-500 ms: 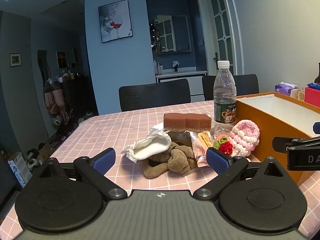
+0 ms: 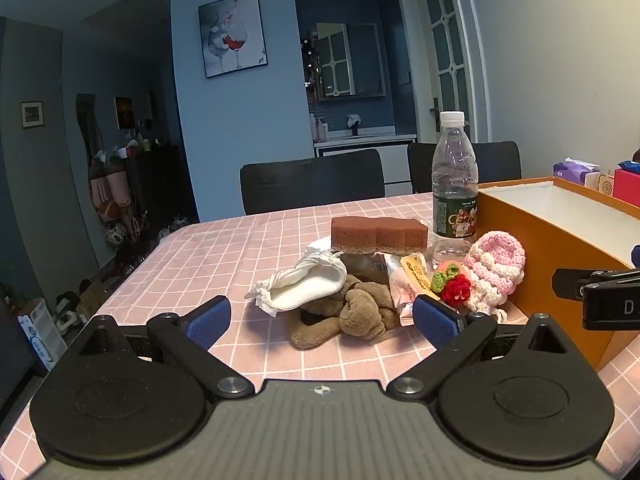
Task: Organize soft objects
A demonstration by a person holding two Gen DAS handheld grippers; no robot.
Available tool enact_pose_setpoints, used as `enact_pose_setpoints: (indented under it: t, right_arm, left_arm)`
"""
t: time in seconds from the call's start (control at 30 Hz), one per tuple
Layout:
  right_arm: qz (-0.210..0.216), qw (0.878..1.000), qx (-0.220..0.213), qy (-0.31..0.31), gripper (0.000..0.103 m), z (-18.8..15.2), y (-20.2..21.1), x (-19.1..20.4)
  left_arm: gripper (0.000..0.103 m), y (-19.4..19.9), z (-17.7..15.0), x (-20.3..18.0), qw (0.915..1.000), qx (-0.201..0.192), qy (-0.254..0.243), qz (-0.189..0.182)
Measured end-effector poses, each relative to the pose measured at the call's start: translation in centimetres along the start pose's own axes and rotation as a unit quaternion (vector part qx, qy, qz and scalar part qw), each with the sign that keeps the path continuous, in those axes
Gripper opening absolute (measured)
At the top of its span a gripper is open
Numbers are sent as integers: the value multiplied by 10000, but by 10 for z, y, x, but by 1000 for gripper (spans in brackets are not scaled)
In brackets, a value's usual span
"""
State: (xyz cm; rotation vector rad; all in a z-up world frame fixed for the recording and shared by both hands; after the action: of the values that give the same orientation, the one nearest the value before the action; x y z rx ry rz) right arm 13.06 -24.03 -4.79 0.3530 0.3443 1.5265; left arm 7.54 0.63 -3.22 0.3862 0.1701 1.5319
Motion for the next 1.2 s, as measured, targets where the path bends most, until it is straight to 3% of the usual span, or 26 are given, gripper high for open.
enact_pose_setpoints:
  t: [1.2]
  right_arm:
    - [-79,9999,7,61,101,-1,-1,0]
  left_arm:
    - [103,-2,-6,-1,9999,109,27,28]
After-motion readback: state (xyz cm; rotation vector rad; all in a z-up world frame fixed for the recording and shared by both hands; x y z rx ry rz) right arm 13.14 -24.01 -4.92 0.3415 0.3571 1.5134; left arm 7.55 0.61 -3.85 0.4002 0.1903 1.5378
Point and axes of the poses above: each gripper's, at about its wrist camera, not at the fingertips, and y roughly against the way its jaws point, x to its left, z to its top, the point moved 8 cm from there along -y, roughly the way its jaws point, and after that the axes turned 1 degree about -x, right-handed, at the moved point
